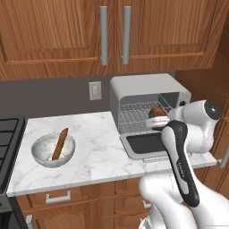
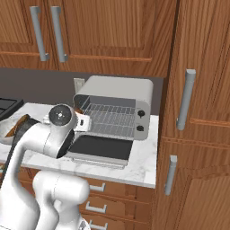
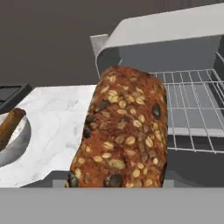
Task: Pick up the heated bread from the toaster oven and place it in the bowl. Then move the bread bowl to the dining counter.
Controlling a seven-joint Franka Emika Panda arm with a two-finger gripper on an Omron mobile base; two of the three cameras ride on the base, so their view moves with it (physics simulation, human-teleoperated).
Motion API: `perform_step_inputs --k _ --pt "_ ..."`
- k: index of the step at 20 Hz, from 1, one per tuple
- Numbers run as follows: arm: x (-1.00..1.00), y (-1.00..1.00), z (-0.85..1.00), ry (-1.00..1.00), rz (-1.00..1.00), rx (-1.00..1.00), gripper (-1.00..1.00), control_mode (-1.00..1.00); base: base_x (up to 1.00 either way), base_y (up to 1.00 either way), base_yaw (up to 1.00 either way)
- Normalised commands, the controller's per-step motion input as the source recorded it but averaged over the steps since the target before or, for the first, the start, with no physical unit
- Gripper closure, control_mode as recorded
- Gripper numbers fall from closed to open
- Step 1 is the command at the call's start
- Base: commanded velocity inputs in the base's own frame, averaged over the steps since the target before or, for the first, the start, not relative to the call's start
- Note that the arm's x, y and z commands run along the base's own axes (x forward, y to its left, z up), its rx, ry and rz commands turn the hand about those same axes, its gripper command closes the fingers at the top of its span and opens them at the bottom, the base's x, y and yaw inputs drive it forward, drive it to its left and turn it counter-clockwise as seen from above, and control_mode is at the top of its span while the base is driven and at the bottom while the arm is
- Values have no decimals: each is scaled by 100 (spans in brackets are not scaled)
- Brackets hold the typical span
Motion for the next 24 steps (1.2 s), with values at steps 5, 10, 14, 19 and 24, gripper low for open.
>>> perform_step_inputs --k 5,10,14,19,24 --pt "-41 100 79 0 38 -9 100 -100 0 0 0" --pt "-7 100 27 11 30 -19 100 -100 0 0 0" --pt "5 100 0 21 22 -19 100 -100 0 0 0" --pt "0 86 -9 6 24 -3 100 -100 0 0 0" --pt "7 99 -54 3 20 -3 100 -100 0 0 0"
